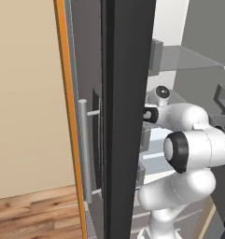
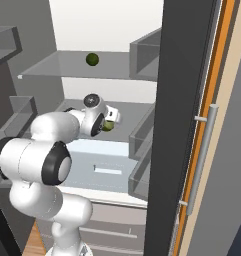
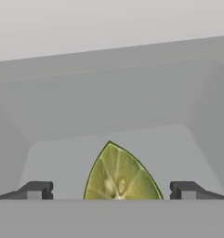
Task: Take the lemon wedge from the fridge and place it on the plate with fish on the dining counter.
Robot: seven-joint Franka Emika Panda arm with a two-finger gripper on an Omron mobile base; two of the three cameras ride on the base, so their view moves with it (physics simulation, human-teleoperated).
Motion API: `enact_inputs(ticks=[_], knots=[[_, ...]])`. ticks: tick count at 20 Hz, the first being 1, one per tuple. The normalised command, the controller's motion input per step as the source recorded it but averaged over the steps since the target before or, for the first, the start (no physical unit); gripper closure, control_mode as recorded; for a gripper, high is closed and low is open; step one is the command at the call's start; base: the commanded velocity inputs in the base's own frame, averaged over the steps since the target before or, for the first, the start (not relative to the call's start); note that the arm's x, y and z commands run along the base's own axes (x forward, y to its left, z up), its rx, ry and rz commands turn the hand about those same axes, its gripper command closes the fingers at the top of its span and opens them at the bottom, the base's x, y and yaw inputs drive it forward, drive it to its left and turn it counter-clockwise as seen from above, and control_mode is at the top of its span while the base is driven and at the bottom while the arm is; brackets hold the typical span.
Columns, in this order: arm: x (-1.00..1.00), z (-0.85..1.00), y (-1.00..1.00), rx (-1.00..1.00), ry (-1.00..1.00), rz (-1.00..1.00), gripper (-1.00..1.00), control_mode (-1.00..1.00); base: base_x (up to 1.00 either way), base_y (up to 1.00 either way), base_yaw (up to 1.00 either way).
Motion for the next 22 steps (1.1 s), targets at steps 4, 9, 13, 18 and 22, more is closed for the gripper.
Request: enact_inputs(ticks=[4,9,13,18,22], knots=[[-0.05,-0.20,0.00,0.00,0.01,0.00,-1.00,-1.00,0.00,0.00,0.00],[-0.17,-0.05,0.00,0.00,0.00,0.00,-1.00,-1.00,0.00,0.00,0.00],[0.00,0.00,0.00,0.00,0.00,0.00,-1.00,-1.00,0.00,0.00,0.00],[0.00,-0.26,0.00,0.00,0.00,0.00,-1.00,-1.00,0.00,0.00,0.00],[0.03,-0.74,0.00,0.00,0.05,0.00,-1.00,-1.00,0.00,0.00,0.00]])
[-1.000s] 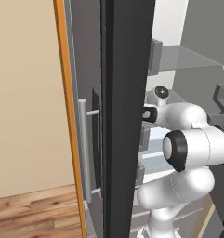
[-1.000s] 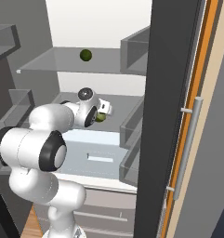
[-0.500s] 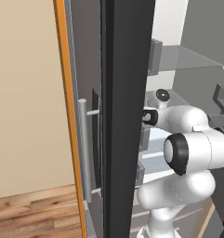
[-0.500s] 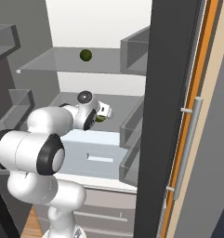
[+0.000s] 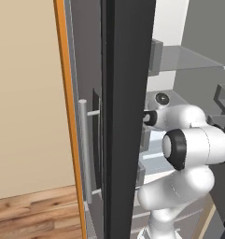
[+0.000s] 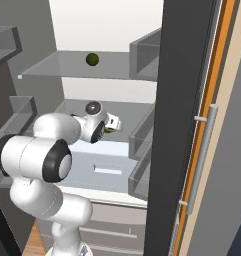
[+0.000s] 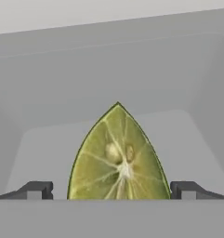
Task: Take the lemon wedge from the fridge and place it on the plate with fish on the dining counter.
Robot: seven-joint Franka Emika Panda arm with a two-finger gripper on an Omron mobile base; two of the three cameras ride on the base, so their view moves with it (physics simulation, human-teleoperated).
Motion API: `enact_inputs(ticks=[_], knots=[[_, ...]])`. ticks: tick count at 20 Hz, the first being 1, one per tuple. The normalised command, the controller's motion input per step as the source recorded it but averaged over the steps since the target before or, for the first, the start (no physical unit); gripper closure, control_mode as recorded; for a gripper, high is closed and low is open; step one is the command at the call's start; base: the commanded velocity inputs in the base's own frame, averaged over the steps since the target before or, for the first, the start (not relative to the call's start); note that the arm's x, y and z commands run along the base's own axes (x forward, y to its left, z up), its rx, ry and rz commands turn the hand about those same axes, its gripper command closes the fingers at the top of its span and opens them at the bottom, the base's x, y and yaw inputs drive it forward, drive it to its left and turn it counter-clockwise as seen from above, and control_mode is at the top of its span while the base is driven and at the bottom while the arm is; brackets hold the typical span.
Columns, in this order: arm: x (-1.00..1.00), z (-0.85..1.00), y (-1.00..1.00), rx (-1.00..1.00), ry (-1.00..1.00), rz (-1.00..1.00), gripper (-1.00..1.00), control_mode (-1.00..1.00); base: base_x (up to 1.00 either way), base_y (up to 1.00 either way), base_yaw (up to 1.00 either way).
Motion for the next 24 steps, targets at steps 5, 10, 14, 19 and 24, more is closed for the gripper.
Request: enact_inputs(ticks=[5,10,14,19,24], knots=[[0.00,-0.93,0.00,0.00,0.03,0.00,1.00,-1.00,0.00,0.00,0.00],[0.04,-0.44,-0.03,-0.01,-0.01,0.00,1.00,-1.00,0.00,0.00,0.00],[0.00,-0.09,0.00,-0.01,-0.01,0.00,1.00,-1.00,0.00,0.00,0.00],[-0.68,0.30,0.05,0.00,-0.04,-0.01,1.00,-1.00,0.00,0.00,0.00],[-1.00,0.97,0.00,0.00,-0.14,-0.03,1.00,-1.00,0.00,0.00,0.00]])
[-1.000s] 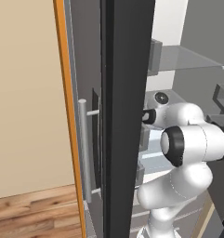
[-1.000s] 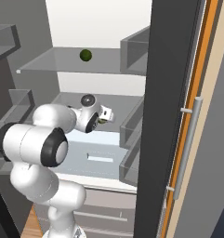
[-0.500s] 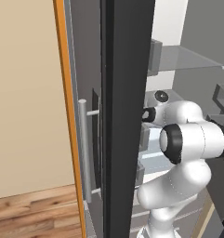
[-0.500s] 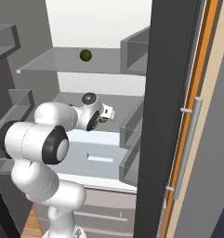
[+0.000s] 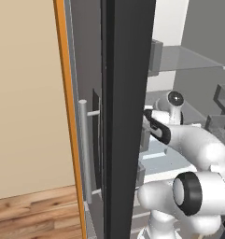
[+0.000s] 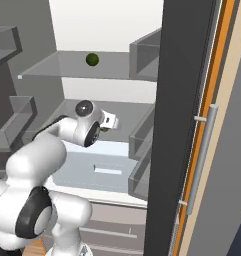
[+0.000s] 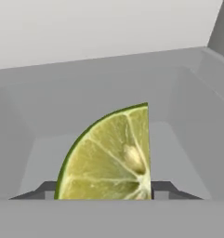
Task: Take the lemon wedge from the fridge and place it on the plate with fish on the dining counter.
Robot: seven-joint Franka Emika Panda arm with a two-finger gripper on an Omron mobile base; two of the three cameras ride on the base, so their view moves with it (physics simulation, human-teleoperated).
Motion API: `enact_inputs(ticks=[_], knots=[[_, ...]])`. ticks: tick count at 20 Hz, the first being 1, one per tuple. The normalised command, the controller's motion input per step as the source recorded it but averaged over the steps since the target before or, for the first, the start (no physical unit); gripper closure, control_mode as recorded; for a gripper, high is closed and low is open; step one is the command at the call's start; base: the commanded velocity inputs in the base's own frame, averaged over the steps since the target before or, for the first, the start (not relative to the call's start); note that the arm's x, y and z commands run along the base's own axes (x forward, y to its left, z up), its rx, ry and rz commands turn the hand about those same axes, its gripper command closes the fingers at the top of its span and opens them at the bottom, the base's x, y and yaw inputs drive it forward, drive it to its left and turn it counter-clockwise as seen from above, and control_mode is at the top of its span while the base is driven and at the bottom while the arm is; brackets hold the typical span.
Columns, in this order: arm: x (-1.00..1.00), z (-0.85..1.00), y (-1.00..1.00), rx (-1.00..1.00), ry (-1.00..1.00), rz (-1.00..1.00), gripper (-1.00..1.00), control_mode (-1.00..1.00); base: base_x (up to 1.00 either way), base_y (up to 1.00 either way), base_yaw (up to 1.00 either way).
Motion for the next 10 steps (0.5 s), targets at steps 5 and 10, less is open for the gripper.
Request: enact_inputs(ticks=[5,10], knots=[[-1.00,1.00,0.00,0.00,-0.14,-0.07,1.00,-1.00,0.00,0.00,0.00],[-1.00,1.00,0.05,0.00,-0.05,-0.11,1.00,-1.00,0.00,0.00,0.00]])
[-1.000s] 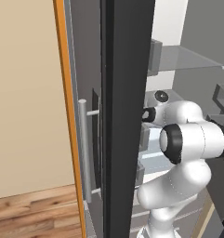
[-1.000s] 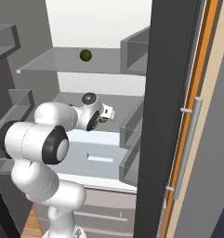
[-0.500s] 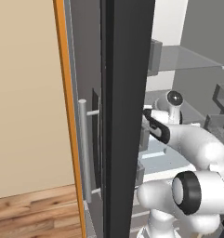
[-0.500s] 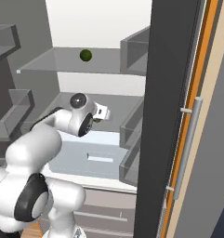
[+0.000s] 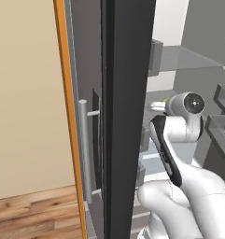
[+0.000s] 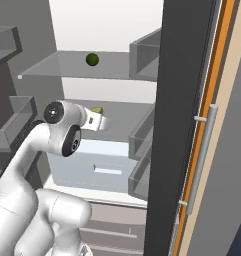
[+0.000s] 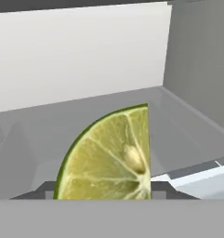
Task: Take the lemon wedge from the fridge and place it on the plate with fish on the dining counter.
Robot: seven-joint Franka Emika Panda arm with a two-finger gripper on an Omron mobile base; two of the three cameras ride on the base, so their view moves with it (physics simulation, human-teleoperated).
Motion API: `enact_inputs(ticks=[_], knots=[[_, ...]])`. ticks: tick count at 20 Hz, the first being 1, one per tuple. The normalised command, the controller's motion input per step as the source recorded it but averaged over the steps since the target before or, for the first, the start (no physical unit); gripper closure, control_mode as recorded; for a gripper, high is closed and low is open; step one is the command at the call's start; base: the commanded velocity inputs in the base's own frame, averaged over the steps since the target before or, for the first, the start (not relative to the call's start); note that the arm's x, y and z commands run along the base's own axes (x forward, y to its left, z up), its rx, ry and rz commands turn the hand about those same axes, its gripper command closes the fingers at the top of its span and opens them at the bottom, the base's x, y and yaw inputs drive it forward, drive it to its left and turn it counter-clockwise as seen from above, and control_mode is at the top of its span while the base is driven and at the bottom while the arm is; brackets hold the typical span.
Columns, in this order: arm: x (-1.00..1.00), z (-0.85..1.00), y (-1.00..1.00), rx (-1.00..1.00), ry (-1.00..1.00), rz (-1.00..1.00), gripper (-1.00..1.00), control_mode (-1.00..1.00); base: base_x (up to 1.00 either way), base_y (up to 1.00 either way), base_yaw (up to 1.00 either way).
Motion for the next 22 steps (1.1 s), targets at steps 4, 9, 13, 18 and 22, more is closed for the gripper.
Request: enact_inputs(ticks=[4,9,13,18,22], knots=[[-1.00,0.85,0.22,0.02,0.03,-0.09,1.00,-1.00,0.00,0.00,0.00],[-0.80,0.47,0.16,0.03,0.03,-0.03,1.00,1.00,-0.20,0.06,0.00],[0.00,0.00,0.00,0.00,0.00,0.00,1.00,1.00,-1.00,0.24,0.10],[0.00,0.00,0.00,0.00,0.00,0.00,1.00,1.00,-1.00,0.02,0.27],[0.00,0.00,0.00,0.00,0.00,0.00,1.00,1.00,-0.93,0.00,0.57]])
